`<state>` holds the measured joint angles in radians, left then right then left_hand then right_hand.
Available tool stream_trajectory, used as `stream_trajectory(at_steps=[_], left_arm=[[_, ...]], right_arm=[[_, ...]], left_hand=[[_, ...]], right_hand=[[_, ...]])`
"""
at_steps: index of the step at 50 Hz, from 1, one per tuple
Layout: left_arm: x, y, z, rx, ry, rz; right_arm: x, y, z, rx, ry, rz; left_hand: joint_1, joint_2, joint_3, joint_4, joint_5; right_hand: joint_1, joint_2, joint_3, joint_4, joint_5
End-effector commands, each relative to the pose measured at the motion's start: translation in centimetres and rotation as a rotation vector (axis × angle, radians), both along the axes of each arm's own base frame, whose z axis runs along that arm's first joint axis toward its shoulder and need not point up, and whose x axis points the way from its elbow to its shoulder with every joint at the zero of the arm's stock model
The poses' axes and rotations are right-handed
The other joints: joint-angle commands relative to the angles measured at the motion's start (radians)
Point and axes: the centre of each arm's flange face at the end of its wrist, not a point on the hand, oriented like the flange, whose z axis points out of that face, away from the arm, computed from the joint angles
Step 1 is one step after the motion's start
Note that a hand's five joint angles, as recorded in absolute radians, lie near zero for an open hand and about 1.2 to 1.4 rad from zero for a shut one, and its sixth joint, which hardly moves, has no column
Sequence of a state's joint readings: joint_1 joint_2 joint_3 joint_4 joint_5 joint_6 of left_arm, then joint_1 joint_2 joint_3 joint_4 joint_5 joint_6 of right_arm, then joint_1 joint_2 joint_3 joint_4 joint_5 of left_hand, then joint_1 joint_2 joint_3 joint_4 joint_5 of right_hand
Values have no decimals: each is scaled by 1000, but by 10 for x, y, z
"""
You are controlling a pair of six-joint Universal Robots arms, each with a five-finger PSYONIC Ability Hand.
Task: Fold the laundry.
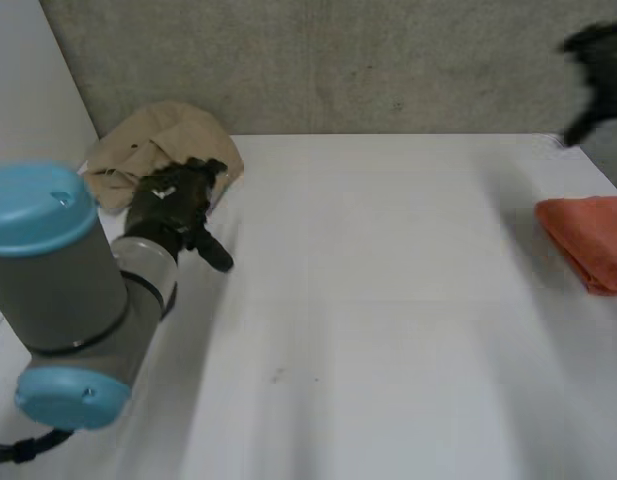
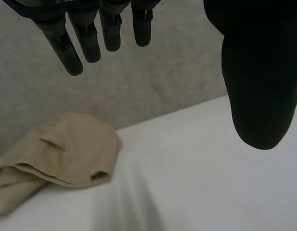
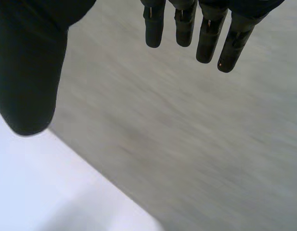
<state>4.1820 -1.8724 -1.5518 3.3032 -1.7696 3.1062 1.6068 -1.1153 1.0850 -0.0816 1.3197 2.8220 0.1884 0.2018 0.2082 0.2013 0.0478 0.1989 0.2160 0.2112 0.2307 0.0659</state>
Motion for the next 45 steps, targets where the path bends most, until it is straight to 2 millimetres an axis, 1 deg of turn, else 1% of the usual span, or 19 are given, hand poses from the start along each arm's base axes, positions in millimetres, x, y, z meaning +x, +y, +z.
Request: stream_trajectory(at_steps=[1, 3, 4, 7, 8, 11, 12, 15, 16, 19, 20, 22, 23, 28, 34, 39, 43, 45], left_arm=[[17, -49, 3, -96, -51, 37], [23, -62, 0, -112, -76, 41], [30, -78, -3, -124, -107, 50], [40, -102, -9, -144, -158, 58], [46, -117, -11, -160, -191, 62], [54, -140, -18, -178, -241, 67], [59, -155, -22, -192, -271, 71], [68, -176, -31, -207, -314, 78], [73, -187, -36, -217, -338, 79], [75, -202, -45, -236, -366, 63], [73, -209, -52, -246, -381, 43], [71, -214, -56, -258, -390, 23], [71, -220, -63, -269, -401, 5], [66, -233, -85, -282, -422, -33], [64, -244, -107, -309, -499, -44], [64, -254, -127, -361, -606, -43], [69, -262, -141, -387, -652, -29], [71, -264, -142, -401, -660, -22]], right_arm=[[92, 86, -51, 224, -53, 373], [102, 101, -64, 268, -40, 415], [109, 114, -75, 310, -31, 447], [113, 129, -90, 363, -22, 470], [114, 137, -99, 390, -16, 477], [111, 146, -113, 430, -11, 481], [111, 147, -115, 436, -9, 482], [108, 153, -123, 446, 4, 483], [107, 154, -126, 447, 13, 482], [102, 158, -133, 443, 63, 476], [101, 159, -135, 442, 78, 475], [100, 162, -139, 440, 109, 472], [99, 165, -142, 439, 136, 473], [96, 170, -149, 445, 177, 476], [94, 176, -150, 453, 179, 476], [93, 178, -149, 453, 179, 476], [93, 180, -149, 453, 179, 476], [92, 180, -149, 453, 179, 476]], left_hand=[[-13, -26, -33, -26, -47], [-13, -26, -33, -26, -47], [-13, -26, -33, -26, -47], [-13, -26, -33, -26, -47], [-10, -24, -30, -23, -44], [-1, -15, -21, -14, -35], [-1, -15, -21, -14, -35], [5, -9, -15, -8, -29], [5, -9, -15, -8, -29], [5, -9, -15, -8, -29], [5, -9, -15, -8, -29], [7, -6, -12, -5, -26], [7, -6, -12, -5, -26], [22, 9, 2, 9, -12], [51, 38, 32, 39, 18], [90, 76, 70, 77, 56], [104, 91, 84, 91, 70], [131, 117, 111, 118, 97]], right_hand=[[-24, -42, -37, -56, -66], [-24, -42, -37, -56, -66], [-24, -42, -37, -56, -66], [-24, -42, -37, -56, -66], [-24, -42, -37, -56, -66], [-24, -42, -37, -56, -66], [-24, -42, -37, -56, -66], [-24, -42, -37, -56, -66], [-24, -42, -37, -56, -66], [-24, -42, -37, -56, -66], [-24, -42, -37, -56, -66], [-24, -42, -37, -56, -66], [-24, -42, -37, -56, -66], [-24, -42, -37, -56, -66], [-24, -42, -37, -56, -66], [-24, -42, -37, -56, -66], [-24, -42, -37, -56, -66], [-24, -42, -37, -56, -66]])
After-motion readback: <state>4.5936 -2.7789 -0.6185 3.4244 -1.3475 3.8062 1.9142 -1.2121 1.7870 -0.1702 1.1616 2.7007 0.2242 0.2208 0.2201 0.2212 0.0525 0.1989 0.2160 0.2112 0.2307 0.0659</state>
